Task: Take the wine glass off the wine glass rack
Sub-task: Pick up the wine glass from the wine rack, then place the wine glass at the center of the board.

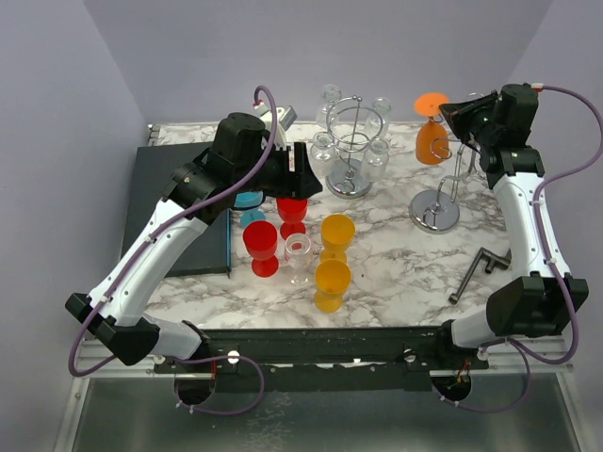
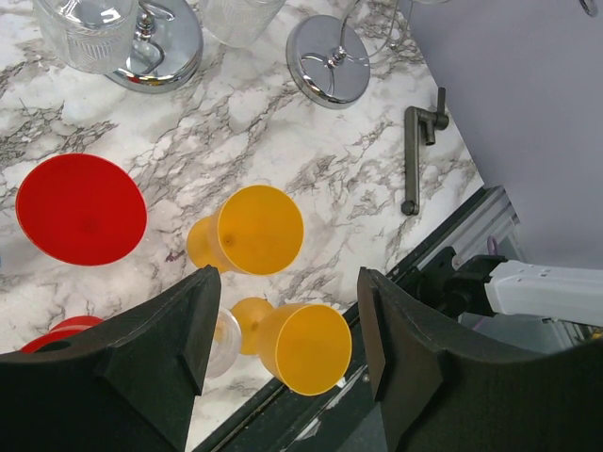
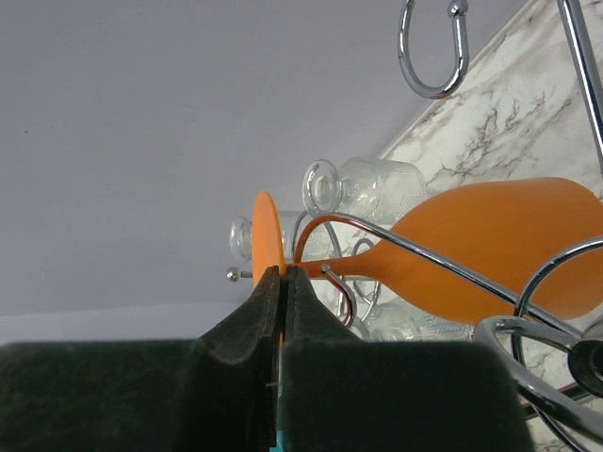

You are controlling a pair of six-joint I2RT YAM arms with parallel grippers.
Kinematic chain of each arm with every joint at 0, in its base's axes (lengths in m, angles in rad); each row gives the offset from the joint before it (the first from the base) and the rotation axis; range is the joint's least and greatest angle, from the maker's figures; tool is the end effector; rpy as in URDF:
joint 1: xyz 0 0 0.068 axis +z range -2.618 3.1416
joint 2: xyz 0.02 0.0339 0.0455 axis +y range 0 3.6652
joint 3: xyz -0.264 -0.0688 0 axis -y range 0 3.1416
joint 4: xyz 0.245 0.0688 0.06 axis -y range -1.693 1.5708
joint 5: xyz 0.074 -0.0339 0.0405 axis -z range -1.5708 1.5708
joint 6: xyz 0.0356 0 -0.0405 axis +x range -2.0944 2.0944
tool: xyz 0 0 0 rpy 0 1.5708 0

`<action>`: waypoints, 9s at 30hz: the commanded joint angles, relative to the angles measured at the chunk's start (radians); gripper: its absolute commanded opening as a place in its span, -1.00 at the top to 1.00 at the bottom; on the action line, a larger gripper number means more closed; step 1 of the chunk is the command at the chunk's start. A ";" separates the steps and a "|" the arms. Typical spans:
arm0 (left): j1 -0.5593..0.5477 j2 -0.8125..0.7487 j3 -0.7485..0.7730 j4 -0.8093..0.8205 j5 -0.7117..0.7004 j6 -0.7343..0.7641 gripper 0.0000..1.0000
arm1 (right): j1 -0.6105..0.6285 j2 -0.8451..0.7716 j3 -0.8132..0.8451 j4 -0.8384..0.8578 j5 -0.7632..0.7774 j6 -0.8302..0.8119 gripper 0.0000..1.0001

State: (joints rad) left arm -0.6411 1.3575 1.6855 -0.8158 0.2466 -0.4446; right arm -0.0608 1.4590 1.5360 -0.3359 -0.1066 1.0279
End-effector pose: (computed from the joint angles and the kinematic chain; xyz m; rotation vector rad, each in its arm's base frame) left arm 0.2133 -0.1700 0.4564 0.3735 2.1417 -0.9037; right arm 0.3356 -0.0166 0.4265 0.9160 1.6637 0.7686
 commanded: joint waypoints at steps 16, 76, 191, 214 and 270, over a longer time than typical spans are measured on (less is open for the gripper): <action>0.012 -0.026 -0.013 0.012 0.023 0.006 -0.31 | -0.003 -0.092 -0.034 0.040 0.166 0.017 0.99; 0.012 0.001 -0.016 0.123 0.045 -0.100 -0.32 | -0.003 -0.060 0.128 -0.078 -0.314 -0.051 0.99; -0.035 -0.113 -0.057 0.235 0.106 -0.222 1.00 | 0.263 -0.153 0.469 -0.257 0.052 -0.317 -1.00; -0.558 0.354 0.325 -0.241 -0.325 0.000 1.00 | 0.263 -0.123 0.567 -0.385 0.232 -0.472 -1.00; -0.584 0.796 0.574 -0.426 -0.201 0.144 0.59 | 0.263 -0.412 0.323 -0.230 0.429 -0.428 -1.00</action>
State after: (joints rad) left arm -1.2198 2.1403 2.2181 -1.2224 0.0326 -0.3126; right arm 0.1982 1.0531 1.8740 -0.5774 0.3111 0.5922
